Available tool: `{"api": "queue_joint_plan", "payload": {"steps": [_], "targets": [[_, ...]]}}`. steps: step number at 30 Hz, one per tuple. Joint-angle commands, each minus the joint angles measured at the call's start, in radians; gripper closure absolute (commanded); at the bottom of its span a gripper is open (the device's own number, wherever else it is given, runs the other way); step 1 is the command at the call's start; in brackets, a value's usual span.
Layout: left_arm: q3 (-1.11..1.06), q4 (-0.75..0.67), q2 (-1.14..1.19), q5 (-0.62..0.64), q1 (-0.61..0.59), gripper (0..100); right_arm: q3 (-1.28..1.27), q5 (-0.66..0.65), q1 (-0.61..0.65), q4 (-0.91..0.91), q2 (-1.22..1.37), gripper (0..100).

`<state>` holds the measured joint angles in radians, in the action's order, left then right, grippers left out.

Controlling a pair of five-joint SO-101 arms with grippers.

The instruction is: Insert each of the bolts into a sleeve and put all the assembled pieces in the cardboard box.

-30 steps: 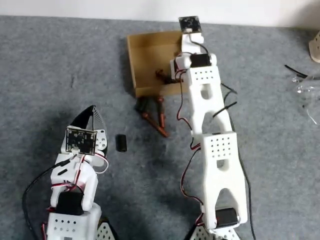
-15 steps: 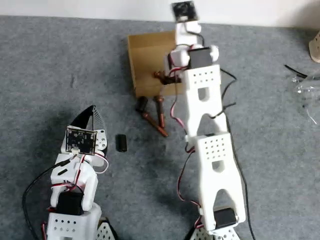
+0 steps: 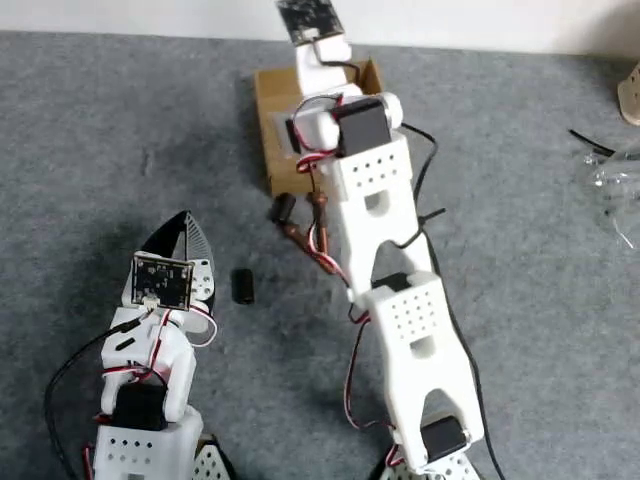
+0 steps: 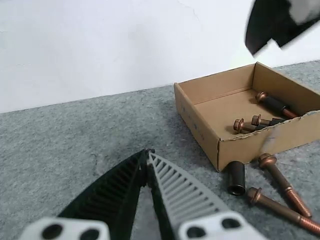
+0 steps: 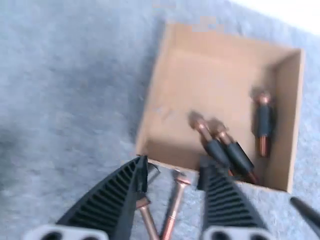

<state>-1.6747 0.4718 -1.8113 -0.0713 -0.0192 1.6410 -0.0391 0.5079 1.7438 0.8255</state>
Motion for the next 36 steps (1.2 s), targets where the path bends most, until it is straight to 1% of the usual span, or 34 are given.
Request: {"api": "queue_joint_plan", "payload": {"steps": [1,6,10,14,18,20,23,27,31,36], "targets": [[-0.021,0.002,-0.008,-0.006,-0.002,99,0.116,-0.003,0.042,0.022,-0.139,92.5],[-0.021,0.002,-0.008,-0.006,-0.002,99,0.113,-0.003,0.059,0.024,-0.203,86.6],[-0.021,0.002,-0.008,-0.006,-0.002,99,0.101,-0.003,0.056,0.024,-0.240,86.4],[-0.021,0.002,-0.008,-0.006,-0.002,99,-0.030,-0.003,0.056,0.024,-0.338,86.4],[-0.021,0.000,-0.008,-0.006,-0.002,99,-0.248,-0.002,0.061,0.024,-0.503,86.4],[-0.021,0.000,-0.008,-0.006,-0.002,99,-0.383,0.028,0.059,0.022,-0.587,86.2],[-0.021,0.000,-0.008,-0.006,-0.002,99,-0.619,0.052,0.059,0.021,-0.694,86.2],[-0.021,0.002,-0.008,-0.006,-0.002,99,-0.951,0.052,0.059,0.013,-0.806,86.1],[-0.021,0.002,-0.008,-0.006,-0.002,99,-1.233,0.052,0.056,-0.088,-0.878,86.1],[-0.021,0.002,-0.008,-0.006,-0.002,99,-1.547,0.049,0.059,-0.328,-0.926,86.1]]}}
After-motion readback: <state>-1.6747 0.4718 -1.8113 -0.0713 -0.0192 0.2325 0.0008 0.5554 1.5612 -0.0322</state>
